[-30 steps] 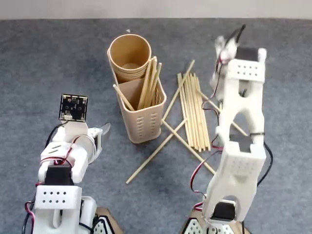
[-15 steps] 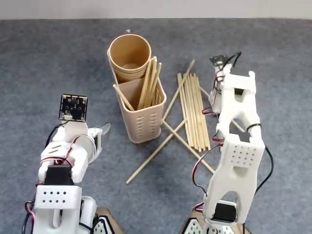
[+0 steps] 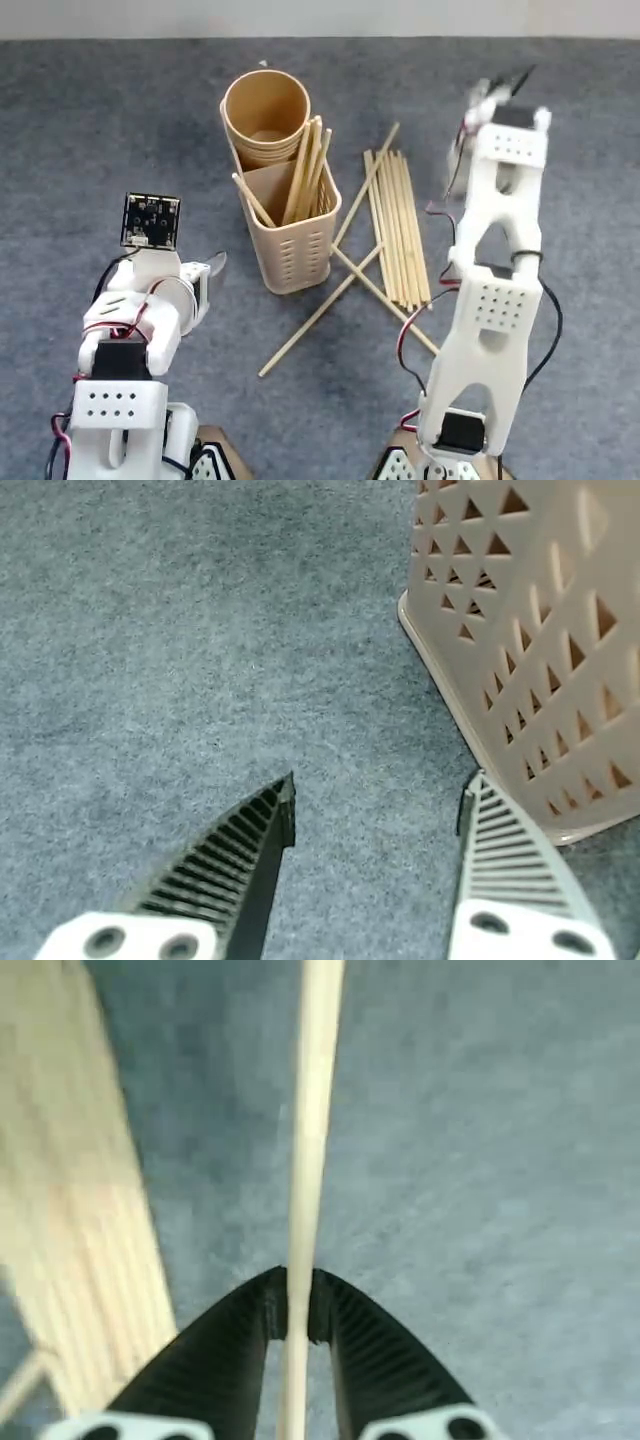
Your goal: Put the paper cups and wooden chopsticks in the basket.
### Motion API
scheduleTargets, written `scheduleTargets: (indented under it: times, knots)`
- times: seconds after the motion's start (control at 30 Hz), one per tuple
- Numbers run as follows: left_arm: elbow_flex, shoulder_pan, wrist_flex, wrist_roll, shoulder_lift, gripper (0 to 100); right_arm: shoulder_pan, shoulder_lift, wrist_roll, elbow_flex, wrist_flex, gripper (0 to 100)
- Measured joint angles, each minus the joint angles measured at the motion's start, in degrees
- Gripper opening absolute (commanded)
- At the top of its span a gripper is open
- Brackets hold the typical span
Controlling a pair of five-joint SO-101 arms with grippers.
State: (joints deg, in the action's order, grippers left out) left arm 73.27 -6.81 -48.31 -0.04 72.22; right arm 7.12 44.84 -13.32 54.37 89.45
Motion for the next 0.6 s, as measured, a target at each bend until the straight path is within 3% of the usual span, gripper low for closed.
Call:
scheduleTargets:
  times: [0.23,0.4,0.6]
  knots:
    - [0.0,0.0,0.0,0.0,0.0,26,-13.98,-12.13,7.03,36.92,9.32,0.5]
    - [0.0,0.0,0.0,0.0,0.0,26,-25.49,-22.15,11.16,40.62,7.38,0.5]
    - [0.0,0.0,0.0,0.0,0.0,26,-33.85,-31.74,13.36,40.79,4.4,0.5]
